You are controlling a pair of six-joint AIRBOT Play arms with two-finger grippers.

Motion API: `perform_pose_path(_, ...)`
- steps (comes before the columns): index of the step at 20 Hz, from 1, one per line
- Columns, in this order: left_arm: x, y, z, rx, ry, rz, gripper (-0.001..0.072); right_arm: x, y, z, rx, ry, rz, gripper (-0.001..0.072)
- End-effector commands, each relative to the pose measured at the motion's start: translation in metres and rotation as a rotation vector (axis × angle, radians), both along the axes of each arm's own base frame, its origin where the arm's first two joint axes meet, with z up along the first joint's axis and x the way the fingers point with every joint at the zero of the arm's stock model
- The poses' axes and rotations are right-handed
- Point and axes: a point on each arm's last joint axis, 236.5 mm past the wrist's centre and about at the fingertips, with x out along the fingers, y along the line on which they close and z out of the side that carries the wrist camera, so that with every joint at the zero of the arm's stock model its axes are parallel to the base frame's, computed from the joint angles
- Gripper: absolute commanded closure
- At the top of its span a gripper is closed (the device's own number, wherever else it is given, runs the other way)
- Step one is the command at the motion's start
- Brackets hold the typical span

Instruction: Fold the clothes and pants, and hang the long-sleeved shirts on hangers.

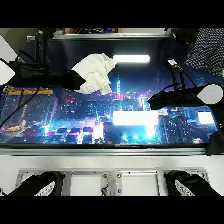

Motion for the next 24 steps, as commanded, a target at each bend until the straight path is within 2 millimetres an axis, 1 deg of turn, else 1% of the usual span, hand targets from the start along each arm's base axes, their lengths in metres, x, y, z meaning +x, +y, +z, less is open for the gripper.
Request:
perform_pose_path(1, 0.001, 0.0, 0.0, -0.001, -0.003, 0.001, 0.0701, 0.0, 0.0, 0.0, 0.0, 0.001, 0.001, 0.0696)
perform_pose_path(6, 0.002, 0.0, 0.002, -0.005, -0.01, 0.005, 0.0701, 0.0, 0.0, 0.0, 0.0, 0.001, 0.001, 0.0696)
perform_pose_path(8, 0.016, -0.001, 0.012, -0.032, -0.065, 0.036, 0.0701, 0.0, 0.0, 0.0, 0.0, 0.001, 0.001, 0.0696)
perform_pose_path(10, 0.02, -0.001, 0.014, -0.038, -0.081, 0.045, 0.0701, 0.0, 0.0, 0.0, 0.0, 0.001, 0.001, 0.0696)
perform_pose_path(11, 0.026, -0.001, 0.013, -0.042, -0.091, 0.053, 0.07, 0.0, 0.0, 0.0, 0.0, 0.001, 0.001, 0.0696)
perform_pose_path(12, 0.034, -0.001, 0.012, -0.034, -0.116, 0.052, 0.0503, 0.0, 0.0, 0.0, 0.0, 0.001, 0.001, 0.0696)
perform_pose_path(13, 0.048, 0.001, 0.007, -0.011, -0.148, 0.06, 0.0019, 0.0, 0.0, 0.0, 0.0, 0.001, 0.001, 0.0696)
perform_pose_path(14, 0.072, 0.01, -0.002, 0.031, -0.19, 0.102, -0.0001, 0.0, 0.0, 0.0, 0.0, 0.001, 0.001, 0.0696)
perform_pose_path(15, 0.097, 0.022, -0.015, 0.102, -0.23, 0.14, 0.0, 0.0, 0.0, 0.0, 0.0, 0.001, 0.001, 0.0696)
perform_pose_path(16, 0.125, 0.038, -0.033, 0.202, -0.262, 0.175, 0.0, 0.0, 0.0, 0.0, 0.0, 0.001, 0.001, 0.0696)
perform_pose_path(17, 0.153, 0.053, -0.056, 0.274, -0.256, 0.219, 0.0001, 0.0, 0.0, 0.0, 0.0, 0.001, 0.001, 0.0696)
perform_pose_path(18, 0.176, 0.065, -0.08, 0.317, -0.223, 0.252, 0.0, 0.0, 0.0, 0.0, 0.0, 0.001, 0.001, 0.0696)
perform_pose_path(19, 0.198, 0.074, -0.111, 0.334, -0.167, 0.273, 0.0, 0.0, 0.0, 0.0, 0.0, 0.001, 0.001, 0.0696)
perform_pose_path(21, 0.227, 0.085, -0.179, 0.335, -0.022, 0.313, 0.0, 0.0, 0.0, 0.0, 0.0, 0.001, 0.001, 0.0696)
perform_pose_path(22, 0.236, 0.088, -0.211, 0.343, 0.044, 0.325, 0.0, 0.0, 0.0, 0.0, 0.0, 0.001, 0.001, 0.0696)
perform_pose_path(24, 0.24, 0.086, -0.268, 0.376, 0.16, 0.307, 0.0, 0.0, 0.0, 0.0, 0.0, 0.001, 0.001, 0.0696)
